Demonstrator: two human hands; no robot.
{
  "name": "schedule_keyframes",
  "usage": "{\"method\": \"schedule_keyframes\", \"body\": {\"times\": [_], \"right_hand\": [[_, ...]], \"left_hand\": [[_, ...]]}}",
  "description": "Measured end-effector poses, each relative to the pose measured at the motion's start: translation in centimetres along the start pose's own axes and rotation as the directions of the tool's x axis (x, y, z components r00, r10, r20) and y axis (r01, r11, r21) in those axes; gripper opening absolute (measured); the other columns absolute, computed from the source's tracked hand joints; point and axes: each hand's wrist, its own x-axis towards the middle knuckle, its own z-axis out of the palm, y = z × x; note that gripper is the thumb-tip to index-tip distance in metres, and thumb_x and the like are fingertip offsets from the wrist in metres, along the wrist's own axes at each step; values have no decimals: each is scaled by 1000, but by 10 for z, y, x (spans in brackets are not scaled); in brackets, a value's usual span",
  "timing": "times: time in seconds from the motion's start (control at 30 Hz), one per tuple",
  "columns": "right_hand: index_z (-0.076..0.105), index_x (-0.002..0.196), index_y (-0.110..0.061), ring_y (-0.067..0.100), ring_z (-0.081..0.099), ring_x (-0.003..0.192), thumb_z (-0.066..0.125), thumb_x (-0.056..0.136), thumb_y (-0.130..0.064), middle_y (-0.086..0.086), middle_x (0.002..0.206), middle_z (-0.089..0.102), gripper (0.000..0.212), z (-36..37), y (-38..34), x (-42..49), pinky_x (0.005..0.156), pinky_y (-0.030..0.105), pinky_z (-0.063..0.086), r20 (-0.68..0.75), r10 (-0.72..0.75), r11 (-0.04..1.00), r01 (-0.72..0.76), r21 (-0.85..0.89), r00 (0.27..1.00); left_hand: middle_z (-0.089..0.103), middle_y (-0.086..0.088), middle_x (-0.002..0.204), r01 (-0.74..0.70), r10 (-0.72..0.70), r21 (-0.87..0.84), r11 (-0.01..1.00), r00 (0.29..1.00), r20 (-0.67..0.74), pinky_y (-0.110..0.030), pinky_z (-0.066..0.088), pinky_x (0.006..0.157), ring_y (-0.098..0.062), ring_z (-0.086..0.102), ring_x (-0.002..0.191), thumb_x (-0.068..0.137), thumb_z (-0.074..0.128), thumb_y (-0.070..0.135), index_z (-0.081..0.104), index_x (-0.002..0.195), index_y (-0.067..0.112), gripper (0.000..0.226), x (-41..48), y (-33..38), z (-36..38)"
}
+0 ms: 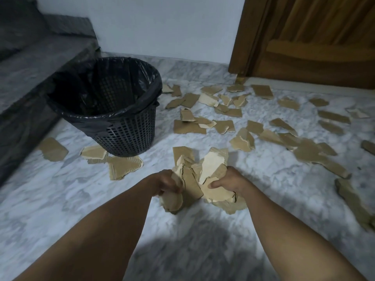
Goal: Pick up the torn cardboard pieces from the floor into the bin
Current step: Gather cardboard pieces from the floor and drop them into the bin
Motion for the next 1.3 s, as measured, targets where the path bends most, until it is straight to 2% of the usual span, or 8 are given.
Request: {"method": "schedule_keyframes", "body": {"times": [0.27,0.37,0.53,0.67,0.73,0.87,1.1,1.3], "right_hand": [[72,107,-12,18,68,94,94,58,-16,-1,100,74,53,19,-8,11,85,30,55,56,11,1000,-10,-16,998],[71,103,-12,20,69,95,95,55,-21,0,100,75,55,23,-9,15,92,37,55,51,26,999,-27,26,998],[63,89,-15,17,64,89,92,63,-13,0,95,70,39,21,-13,17,84,30,52,71,51,988,-61,140,996],[67,112,-12,23,64,108,95,36,-28,1,108,72,82,28,-6,21,101,39,50,135,95,975,-119,188,986],[67,115,-15,22,64,111,95,30,-33,-1,111,73,91,33,5,27,103,41,49,146,90,969,-120,217,985],[71,112,-16,22,66,109,94,53,-21,-1,105,76,64,34,4,18,105,43,48,197,51,961,-102,256,979],[71,112,-15,24,69,107,87,69,-8,1,105,77,46,30,-7,0,100,45,52,215,-13,955,-51,292,977],[69,117,-12,28,71,103,100,37,-27,7,107,76,87,-44,-31,-8,97,47,53,88,-52,903,9,429,995]], "left_hand": [[61,-12,121,144,-144,-11,990,989,-18,-44,56,84,-33,62,107,77,82,12,53,131,24,62,-3,-19,4],[60,-11,123,144,-144,-1,990,989,-24,-39,55,76,-31,62,106,79,81,15,48,135,24,66,-2,-21,3],[58,-11,126,122,-122,-25,992,992,-8,-39,55,79,-31,60,107,80,80,13,46,138,23,68,1,-22,3],[57,-11,125,130,-130,-14,991,992,4,-43,55,82,-31,61,108,79,81,15,46,135,30,68,1,-25,1],[58,-9,123,116,-116,8,993,993,10,-40,57,78,-30,61,106,78,82,17,48,132,27,64,0,-27,-1],[59,-6,121,76,-77,7,997,997,17,-42,59,81,-27,61,106,74,84,20,51,122,22,58,-2,-35,-4],[57,-2,116,-12,12,14,1000,1000,27,-30,53,60,-23,58,101,77,83,18,49,120,22,55,-15,-32,-3],[63,-9,93,-223,222,-27,974,975,-25,-22,32,40,-22,52,67,80,78,8,58,110,13,36,-25,31,-26]]}}
